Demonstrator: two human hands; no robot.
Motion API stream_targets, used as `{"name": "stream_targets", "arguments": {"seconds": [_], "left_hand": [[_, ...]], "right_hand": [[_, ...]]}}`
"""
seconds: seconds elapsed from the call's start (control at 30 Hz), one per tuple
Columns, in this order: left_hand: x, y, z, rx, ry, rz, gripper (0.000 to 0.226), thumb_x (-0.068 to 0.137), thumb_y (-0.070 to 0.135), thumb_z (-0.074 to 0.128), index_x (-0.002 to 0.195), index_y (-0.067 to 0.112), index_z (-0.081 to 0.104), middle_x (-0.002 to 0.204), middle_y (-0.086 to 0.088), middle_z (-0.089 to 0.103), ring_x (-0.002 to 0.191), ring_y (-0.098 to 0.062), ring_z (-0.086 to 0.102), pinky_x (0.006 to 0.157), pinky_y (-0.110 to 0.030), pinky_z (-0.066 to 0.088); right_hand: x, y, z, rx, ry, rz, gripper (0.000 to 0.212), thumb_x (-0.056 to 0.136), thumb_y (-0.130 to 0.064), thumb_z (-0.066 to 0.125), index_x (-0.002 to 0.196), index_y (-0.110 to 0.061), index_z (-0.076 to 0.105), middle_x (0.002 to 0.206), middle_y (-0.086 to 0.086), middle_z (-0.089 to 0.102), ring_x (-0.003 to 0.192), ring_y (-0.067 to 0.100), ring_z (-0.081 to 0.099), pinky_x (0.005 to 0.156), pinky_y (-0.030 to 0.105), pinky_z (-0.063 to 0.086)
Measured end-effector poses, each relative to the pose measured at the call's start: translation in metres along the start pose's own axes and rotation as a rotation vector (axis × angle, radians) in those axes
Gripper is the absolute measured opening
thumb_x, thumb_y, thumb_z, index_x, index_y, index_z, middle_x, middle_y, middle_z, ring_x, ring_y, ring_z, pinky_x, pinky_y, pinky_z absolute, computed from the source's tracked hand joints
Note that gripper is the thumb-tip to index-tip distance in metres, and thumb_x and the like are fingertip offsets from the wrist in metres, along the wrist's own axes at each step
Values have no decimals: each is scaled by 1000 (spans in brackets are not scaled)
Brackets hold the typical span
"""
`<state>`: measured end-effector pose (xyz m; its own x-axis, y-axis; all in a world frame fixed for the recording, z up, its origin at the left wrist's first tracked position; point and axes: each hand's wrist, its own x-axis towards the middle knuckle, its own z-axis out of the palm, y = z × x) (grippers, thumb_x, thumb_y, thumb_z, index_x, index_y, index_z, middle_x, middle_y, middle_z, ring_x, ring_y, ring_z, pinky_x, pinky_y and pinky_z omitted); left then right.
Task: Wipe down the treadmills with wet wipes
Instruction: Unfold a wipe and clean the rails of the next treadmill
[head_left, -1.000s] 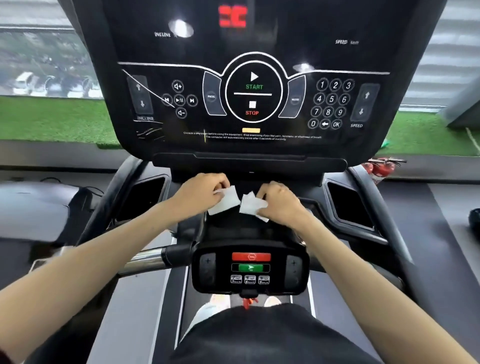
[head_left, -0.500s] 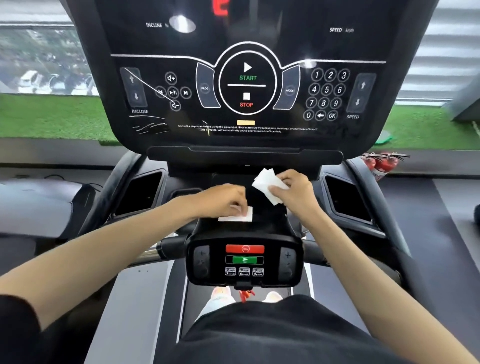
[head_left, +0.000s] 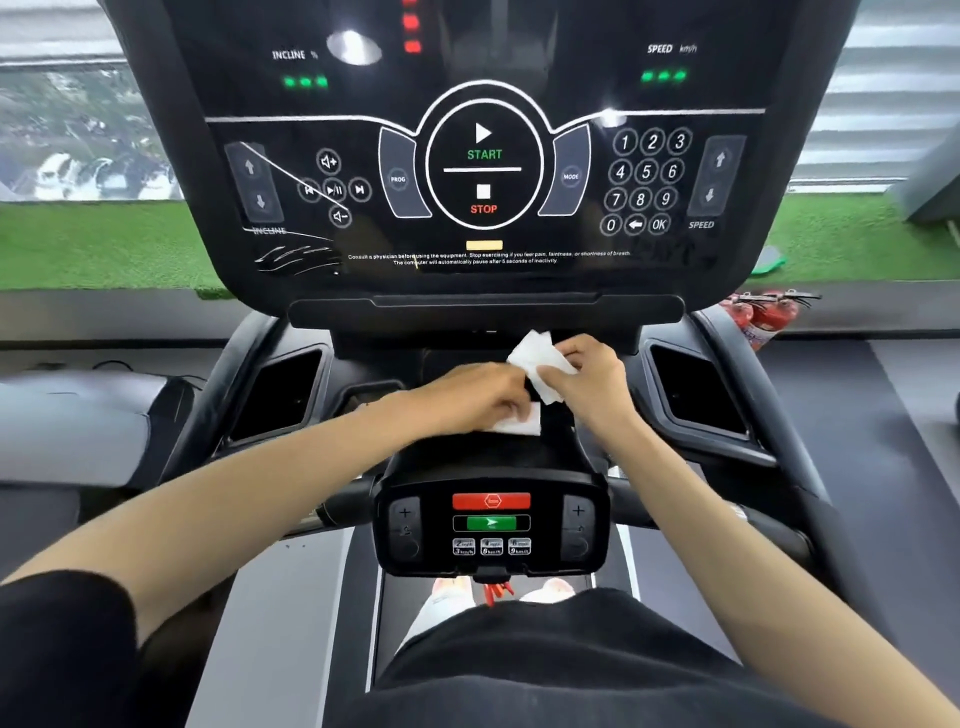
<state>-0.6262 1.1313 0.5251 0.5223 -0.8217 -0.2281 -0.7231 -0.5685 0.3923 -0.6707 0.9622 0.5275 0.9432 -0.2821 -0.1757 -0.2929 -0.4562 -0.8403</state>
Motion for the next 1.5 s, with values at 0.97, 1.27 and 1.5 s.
{"name": "stream_targets", "arguments": {"seconds": [0.97,1.27,1.5], "left_hand": [[-59,-52,-7,151,-151,65,23,83,1,63,90,18,77,91,5,60,89,-11,51,83,-23,29],[-14,-14,4,-77,-12,101,20,91,10,62,106,18,73,90,10,48,81,-3,41,73,-24,41],[-56,-57,-1,39,38,87,31,84,5,68,108,25,74,87,6,56,82,-13,53,75,-38,48]], "right_hand": [[3,-2,5,55,-17,43,14,83,-10,67,93,-17,60,88,-5,61,79,8,57,50,6,41],[1,-1,1,7,5,30,15,83,-12,67,93,-19,60,83,-12,59,80,7,56,57,8,41],[1,2,-8,69,4,62,16,84,-9,67,95,-17,59,82,-13,57,73,0,54,50,3,40]]}}
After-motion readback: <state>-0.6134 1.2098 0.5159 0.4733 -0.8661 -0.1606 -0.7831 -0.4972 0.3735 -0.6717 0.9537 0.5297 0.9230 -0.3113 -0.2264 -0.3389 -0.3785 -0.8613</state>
